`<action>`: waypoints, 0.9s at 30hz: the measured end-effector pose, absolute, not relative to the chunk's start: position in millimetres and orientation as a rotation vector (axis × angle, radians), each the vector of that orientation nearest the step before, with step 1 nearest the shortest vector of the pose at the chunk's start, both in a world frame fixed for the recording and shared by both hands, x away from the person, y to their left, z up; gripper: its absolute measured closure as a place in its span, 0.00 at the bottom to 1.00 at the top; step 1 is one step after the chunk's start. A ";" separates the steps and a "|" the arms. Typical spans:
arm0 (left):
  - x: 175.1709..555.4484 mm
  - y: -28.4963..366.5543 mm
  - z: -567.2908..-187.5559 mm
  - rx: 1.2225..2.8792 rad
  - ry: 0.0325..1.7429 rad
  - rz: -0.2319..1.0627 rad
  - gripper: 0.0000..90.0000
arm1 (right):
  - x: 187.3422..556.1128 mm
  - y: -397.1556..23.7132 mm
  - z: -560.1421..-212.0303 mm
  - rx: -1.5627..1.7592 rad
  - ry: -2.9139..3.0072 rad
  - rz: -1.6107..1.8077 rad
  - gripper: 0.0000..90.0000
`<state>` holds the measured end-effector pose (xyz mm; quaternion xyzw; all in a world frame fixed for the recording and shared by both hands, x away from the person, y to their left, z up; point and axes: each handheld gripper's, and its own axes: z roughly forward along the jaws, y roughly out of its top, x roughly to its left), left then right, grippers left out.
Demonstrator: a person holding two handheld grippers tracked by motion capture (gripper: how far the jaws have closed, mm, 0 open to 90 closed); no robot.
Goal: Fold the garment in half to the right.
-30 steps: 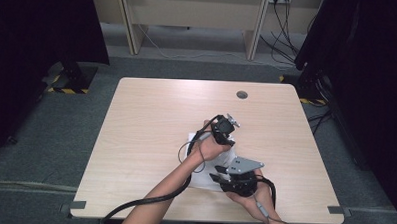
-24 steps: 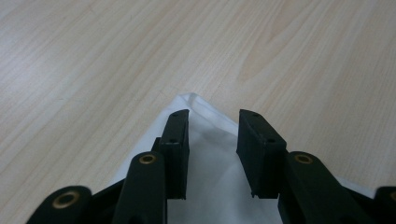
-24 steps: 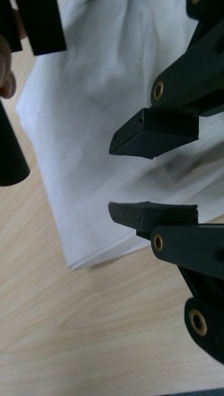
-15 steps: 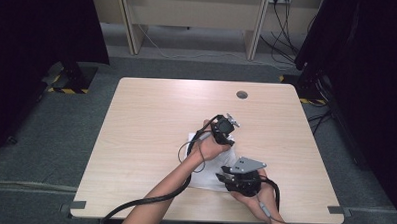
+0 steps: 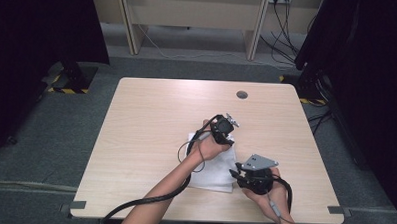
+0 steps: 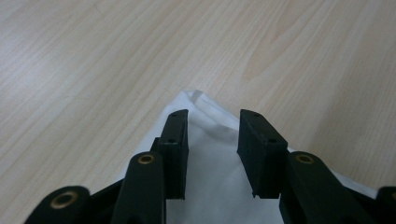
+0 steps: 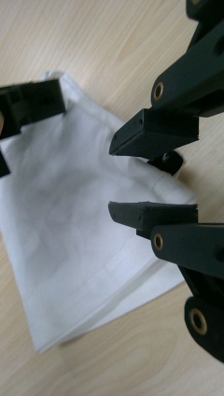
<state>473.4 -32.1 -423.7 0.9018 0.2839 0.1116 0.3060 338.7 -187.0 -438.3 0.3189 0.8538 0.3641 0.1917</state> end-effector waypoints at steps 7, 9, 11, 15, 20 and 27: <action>471.6 -21.9 -418.2 2.372 0.760 0.311 0.68 | 342.3 -200.8 -436.2 0.963 2.362 1.056 0.73; 470.6 -16.8 -415.5 2.368 0.765 0.319 0.68 | 342.4 -200.3 -435.9 0.966 2.354 1.070 0.72; 469.1 -11.4 -414.0 2.361 0.772 0.325 0.68 | 343.4 -198.3 -437.0 0.967 2.353 1.077 0.72; 466.8 -0.9 -415.8 2.367 0.786 0.333 0.68 | 347.8 -194.2 -445.7 0.975 2.383 1.039 0.72; 450.5 14.0 -419.7 2.363 0.770 0.338 0.66 | 348.1 -195.8 -452.3 0.989 2.400 1.015 0.73; 431.6 27.7 -418.2 2.355 0.749 0.354 0.65 | 347.1 -197.3 -457.2 0.996 2.409 1.007 0.73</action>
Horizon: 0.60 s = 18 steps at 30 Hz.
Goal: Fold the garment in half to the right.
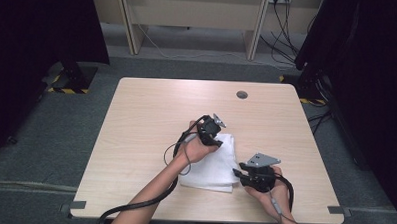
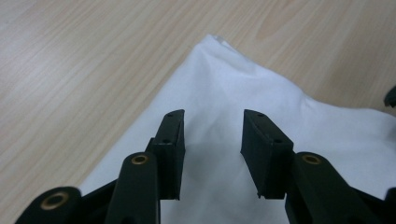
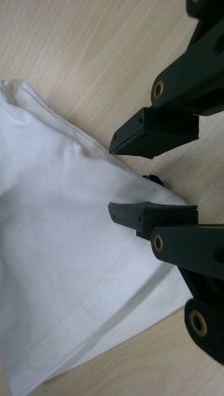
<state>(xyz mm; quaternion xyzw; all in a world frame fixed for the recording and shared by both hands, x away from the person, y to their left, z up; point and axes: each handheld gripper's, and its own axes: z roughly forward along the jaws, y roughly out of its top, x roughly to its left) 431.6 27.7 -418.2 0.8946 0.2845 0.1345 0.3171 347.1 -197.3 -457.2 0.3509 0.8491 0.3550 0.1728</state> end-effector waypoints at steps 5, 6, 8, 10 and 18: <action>407.9 42.7 -423.3 2.359 0.732 0.353 0.64 | 346.6 -196.8 -458.5 1.000 2.409 1.010 0.73; 396.5 49.3 -429.2 2.367 0.732 0.339 0.64 | 346.0 -196.2 -460.0 0.997 2.413 1.005 0.73; 396.5 49.3 -429.2 2.367 0.732 0.339 0.64 | 345.4 -196.2 -460.6 0.997 2.413 1.004 0.73; 386.9 55.2 -436.0 2.376 0.734 0.325 0.64 | 345.4 -196.2 -460.6 0.997 2.413 1.004 0.73; 372.7 66.3 -450.1 2.376 0.763 0.302 0.63 | 345.3 -195.1 -461.2 0.994 2.415 0.997 0.73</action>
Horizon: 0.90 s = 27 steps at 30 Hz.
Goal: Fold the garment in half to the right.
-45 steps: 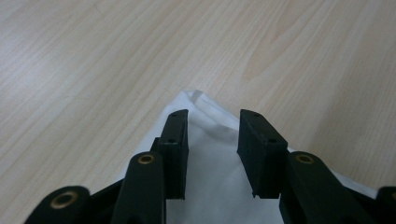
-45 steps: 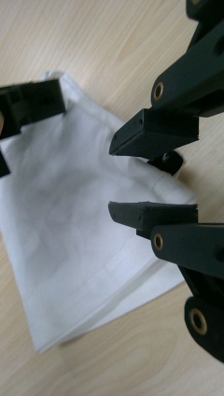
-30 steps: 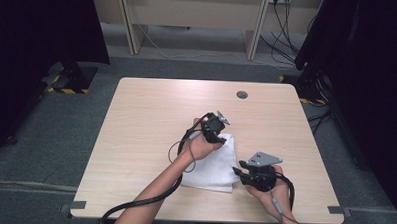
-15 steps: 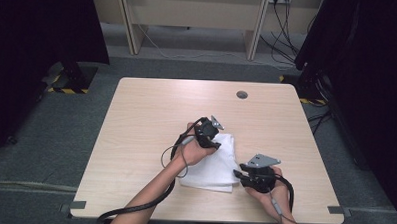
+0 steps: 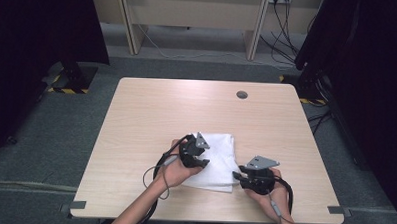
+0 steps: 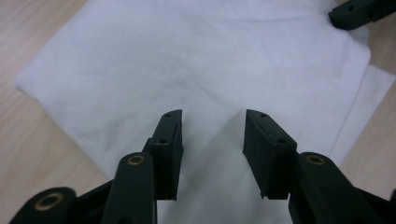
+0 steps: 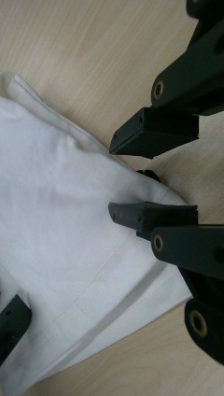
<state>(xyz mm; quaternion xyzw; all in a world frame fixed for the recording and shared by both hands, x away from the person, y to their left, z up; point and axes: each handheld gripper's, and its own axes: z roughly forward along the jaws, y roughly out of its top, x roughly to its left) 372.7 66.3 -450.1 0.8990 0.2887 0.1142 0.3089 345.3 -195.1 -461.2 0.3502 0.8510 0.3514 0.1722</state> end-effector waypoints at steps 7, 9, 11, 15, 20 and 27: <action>366.3 73.0 -448.5 2.346 0.768 0.311 0.61 | 341.7 -193.3 -456.4 0.979 2.405 1.009 0.72; 362.6 76.6 -445.0 2.341 0.766 0.319 0.61 | 339.7 -192.7 -452.4 0.966 2.396 1.027 0.72; 358.6 79.8 -442.5 2.338 0.765 0.321 0.61 | 337.1 -188.6 -448.8 0.942 2.400 1.044 0.71; 350.0 84.8 -443.5 2.349 0.760 0.310 0.61 | 336.7 -181.3 -451.2 0.920 2.421 1.047 0.71; 348.7 86.7 -449.5 2.350 0.771 0.301 0.61 | 339.7 -173.9 -458.8 0.912 2.456 1.028 0.70; 350.8 83.6 -456.1 2.354 0.791 0.315 0.61 | 349.2 -170.2 -462.6 0.913 2.476 0.991 0.70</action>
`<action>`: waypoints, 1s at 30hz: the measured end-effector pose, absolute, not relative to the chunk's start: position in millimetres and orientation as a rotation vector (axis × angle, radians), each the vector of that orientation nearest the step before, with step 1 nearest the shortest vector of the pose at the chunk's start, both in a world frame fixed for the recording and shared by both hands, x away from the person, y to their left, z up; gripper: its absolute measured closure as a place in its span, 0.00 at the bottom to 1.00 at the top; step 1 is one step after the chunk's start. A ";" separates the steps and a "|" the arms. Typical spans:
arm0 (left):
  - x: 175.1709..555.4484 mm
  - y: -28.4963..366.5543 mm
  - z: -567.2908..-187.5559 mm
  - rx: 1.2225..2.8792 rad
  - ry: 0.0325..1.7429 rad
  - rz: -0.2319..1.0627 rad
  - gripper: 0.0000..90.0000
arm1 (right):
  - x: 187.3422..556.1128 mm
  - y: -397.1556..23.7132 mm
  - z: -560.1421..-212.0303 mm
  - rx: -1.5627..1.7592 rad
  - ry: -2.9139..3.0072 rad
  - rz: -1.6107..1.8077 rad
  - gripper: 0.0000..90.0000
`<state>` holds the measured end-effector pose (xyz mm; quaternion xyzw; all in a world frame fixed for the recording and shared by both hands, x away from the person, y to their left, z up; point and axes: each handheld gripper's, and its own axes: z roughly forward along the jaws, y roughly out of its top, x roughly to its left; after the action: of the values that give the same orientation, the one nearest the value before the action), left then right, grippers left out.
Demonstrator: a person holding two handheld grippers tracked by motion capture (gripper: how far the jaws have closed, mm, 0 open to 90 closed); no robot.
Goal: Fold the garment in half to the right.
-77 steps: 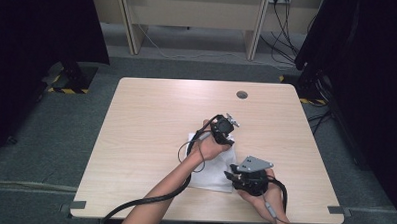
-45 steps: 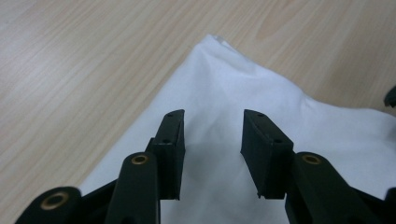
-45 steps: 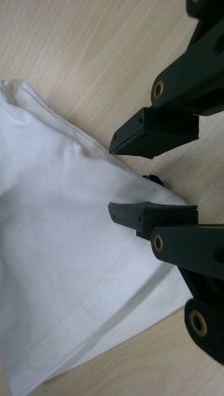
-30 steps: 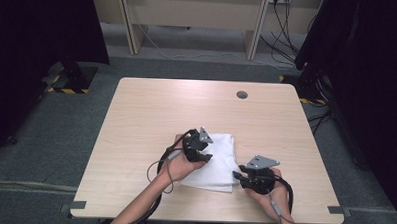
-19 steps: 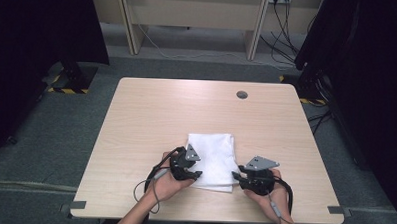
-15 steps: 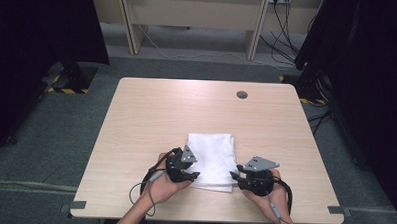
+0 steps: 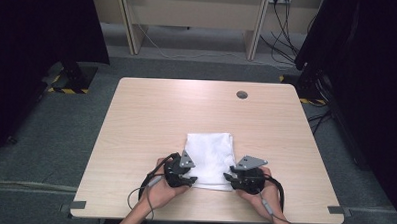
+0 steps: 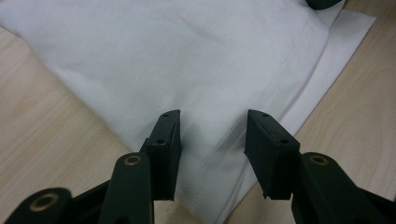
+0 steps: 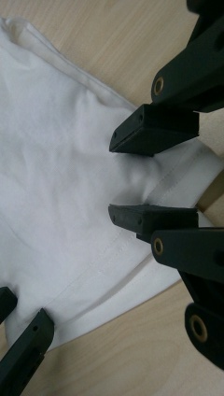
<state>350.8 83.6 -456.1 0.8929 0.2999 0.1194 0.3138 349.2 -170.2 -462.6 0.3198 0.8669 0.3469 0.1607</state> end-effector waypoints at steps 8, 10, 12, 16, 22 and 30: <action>368.4 84.2 -457.2 2.344 0.836 0.340 0.62 | 369.5 -164.9 -463.1 0.924 2.468 0.980 0.70; 373.3 85.3 -457.5 2.332 0.848 0.340 0.62 | 372.3 -164.7 -463.2 0.925 2.468 0.983 0.70; 375.8 87.4 -458.5 2.304 0.853 0.345 0.60 | 377.0 -165.3 -462.3 0.927 2.464 0.994 0.67; 374.2 92.5 -459.7 2.255 0.858 0.347 0.56 | 377.1 -169.1 -460.4 0.918 2.455 1.032 0.62; 365.0 108.7 -451.7 2.152 0.868 0.399 0.41 | 374.4 -193.5 -450.2 0.968 2.377 1.087 0.48; 353.6 125.3 -436.4 2.077 0.867 0.448 0.38 | 369.0 -228.6 -433.8 1.025 2.290 1.125 0.42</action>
<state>353.6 125.3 -436.4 0.8253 0.3445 0.1778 0.4107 369.0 -228.6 -433.8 0.3656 0.8169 0.4012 0.1950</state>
